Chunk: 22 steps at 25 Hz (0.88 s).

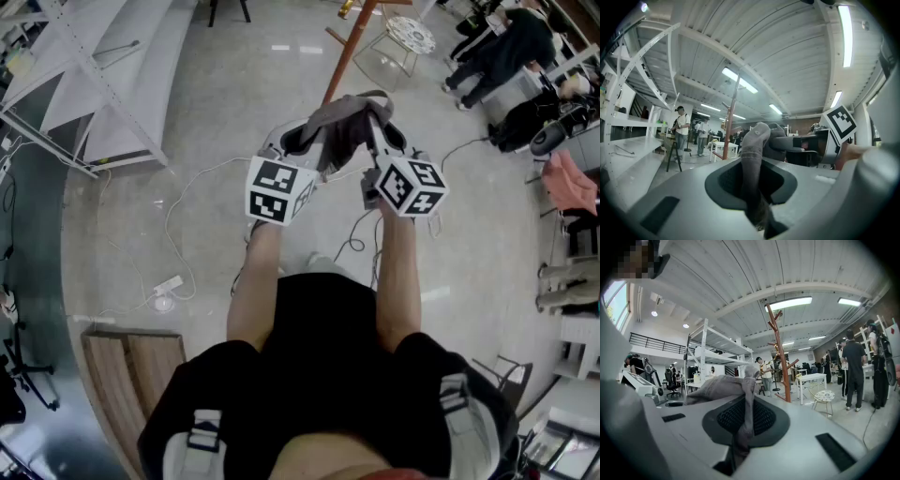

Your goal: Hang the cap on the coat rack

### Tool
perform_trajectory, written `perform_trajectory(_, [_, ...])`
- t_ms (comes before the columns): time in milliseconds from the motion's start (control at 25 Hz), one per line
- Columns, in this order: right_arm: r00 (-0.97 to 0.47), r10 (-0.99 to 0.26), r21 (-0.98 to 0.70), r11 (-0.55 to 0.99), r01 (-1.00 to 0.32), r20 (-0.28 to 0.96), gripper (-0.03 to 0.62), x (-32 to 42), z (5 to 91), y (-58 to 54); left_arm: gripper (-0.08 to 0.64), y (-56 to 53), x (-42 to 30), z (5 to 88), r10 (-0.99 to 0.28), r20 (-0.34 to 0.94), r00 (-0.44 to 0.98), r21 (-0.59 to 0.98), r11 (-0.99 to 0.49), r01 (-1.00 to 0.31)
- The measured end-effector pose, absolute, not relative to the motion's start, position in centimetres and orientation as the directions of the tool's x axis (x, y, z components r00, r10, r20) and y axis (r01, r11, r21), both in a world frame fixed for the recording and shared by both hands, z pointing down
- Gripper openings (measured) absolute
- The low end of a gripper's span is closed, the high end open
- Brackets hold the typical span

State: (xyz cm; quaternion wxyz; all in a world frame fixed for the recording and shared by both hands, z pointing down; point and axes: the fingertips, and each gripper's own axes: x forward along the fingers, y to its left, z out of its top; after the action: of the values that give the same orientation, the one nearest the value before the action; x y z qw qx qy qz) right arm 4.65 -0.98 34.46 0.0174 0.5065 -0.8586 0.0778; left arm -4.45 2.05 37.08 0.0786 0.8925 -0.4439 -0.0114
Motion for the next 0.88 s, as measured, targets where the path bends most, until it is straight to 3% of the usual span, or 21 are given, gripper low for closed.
perform_trajectory(880, [-0.469, -0.863, -0.13, 0.451, -0.883, 0.189, 0.003, 6.6, 37.4, -4.2, 0.044, -2.1, -2.7, 39.8, -0.784, 0.088, 0.615, 0.205, -0.59, -0.781])
